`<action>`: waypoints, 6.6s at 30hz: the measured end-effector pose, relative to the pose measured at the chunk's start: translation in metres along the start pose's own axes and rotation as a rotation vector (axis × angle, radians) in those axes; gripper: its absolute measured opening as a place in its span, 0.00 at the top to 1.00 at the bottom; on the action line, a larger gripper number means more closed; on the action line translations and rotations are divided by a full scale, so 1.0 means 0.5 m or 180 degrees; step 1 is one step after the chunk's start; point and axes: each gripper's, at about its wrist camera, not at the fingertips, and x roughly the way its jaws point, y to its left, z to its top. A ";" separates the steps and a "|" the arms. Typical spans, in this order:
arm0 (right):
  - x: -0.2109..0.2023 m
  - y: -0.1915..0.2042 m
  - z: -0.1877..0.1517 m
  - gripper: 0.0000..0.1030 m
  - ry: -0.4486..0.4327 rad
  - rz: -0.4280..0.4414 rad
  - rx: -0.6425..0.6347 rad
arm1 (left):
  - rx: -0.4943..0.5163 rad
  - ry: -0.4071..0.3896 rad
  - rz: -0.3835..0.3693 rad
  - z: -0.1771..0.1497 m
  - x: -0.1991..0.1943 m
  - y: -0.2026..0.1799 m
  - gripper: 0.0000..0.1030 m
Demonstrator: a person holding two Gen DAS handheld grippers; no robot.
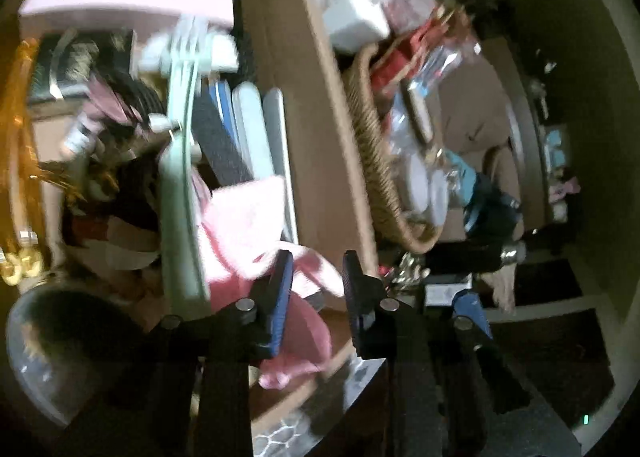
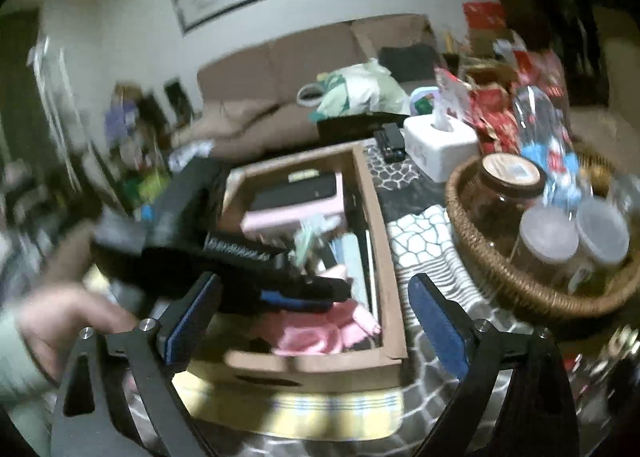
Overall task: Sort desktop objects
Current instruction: 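Withdraw both grippers from the box back over the pile, then grasp the beige bottle with gold cap with the right gripper, then grasp the white round sponge with the left gripper while the right holds the bottle, then carry the bottle and sponge into the box and open both grippers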
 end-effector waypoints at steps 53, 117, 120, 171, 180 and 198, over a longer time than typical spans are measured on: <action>0.195 0.609 -0.106 0.00 0.0655 -0.0020 -0.0817 | 0.0202 -0.1533 0.1738 -0.368 -0.700 0.374 0.00; 0.454 0.614 -0.170 0.79 0.1397 0.0997 -0.0532 | 0.0742 -0.1356 0.2279 -0.116 -0.623 0.593 0.19; 0.453 0.594 -0.161 0.79 0.1394 0.0971 -0.0485 | 0.0770 -0.1311 0.2251 -0.087 -0.594 0.590 0.19; 0.446 0.190 0.006 0.61 0.1489 -0.0214 -0.0064 | 0.0879 -0.1375 0.0688 -0.042 -0.387 0.156 0.55; 0.264 0.148 0.068 0.34 0.0829 -0.0001 0.0549 | 0.0915 -0.1195 0.0773 0.001 -0.309 0.104 0.55; 0.242 0.028 0.083 0.26 0.0752 -0.0275 0.0788 | 0.1139 -0.0941 0.1780 0.124 -0.108 0.072 0.45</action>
